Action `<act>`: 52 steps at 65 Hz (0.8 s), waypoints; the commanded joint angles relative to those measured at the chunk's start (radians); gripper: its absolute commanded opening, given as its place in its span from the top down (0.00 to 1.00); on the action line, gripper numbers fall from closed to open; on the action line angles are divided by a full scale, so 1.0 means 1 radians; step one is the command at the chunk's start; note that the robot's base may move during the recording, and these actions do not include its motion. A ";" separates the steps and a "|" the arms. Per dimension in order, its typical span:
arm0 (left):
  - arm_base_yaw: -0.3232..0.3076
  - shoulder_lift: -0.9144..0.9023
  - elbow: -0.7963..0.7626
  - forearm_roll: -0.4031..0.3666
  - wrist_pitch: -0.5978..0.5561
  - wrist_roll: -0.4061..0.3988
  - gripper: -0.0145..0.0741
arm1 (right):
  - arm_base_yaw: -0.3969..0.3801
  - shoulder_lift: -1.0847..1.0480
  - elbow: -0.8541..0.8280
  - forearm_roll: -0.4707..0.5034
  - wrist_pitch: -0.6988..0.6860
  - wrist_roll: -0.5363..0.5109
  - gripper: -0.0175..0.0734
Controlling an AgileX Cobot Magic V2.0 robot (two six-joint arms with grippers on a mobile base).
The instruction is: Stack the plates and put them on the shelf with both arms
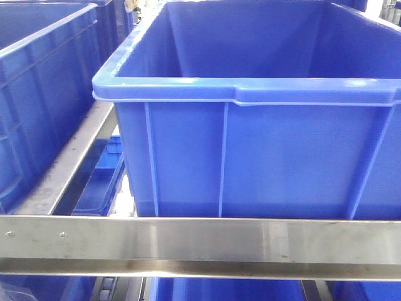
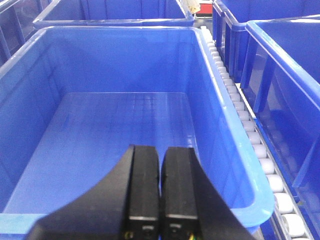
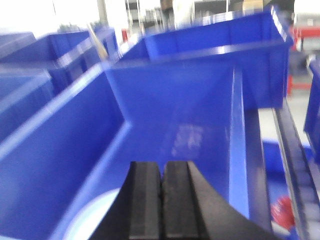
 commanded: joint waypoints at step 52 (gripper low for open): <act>0.002 0.007 -0.029 -0.001 -0.081 -0.001 0.74 | -0.146 -0.311 0.230 -0.252 0.038 0.110 0.75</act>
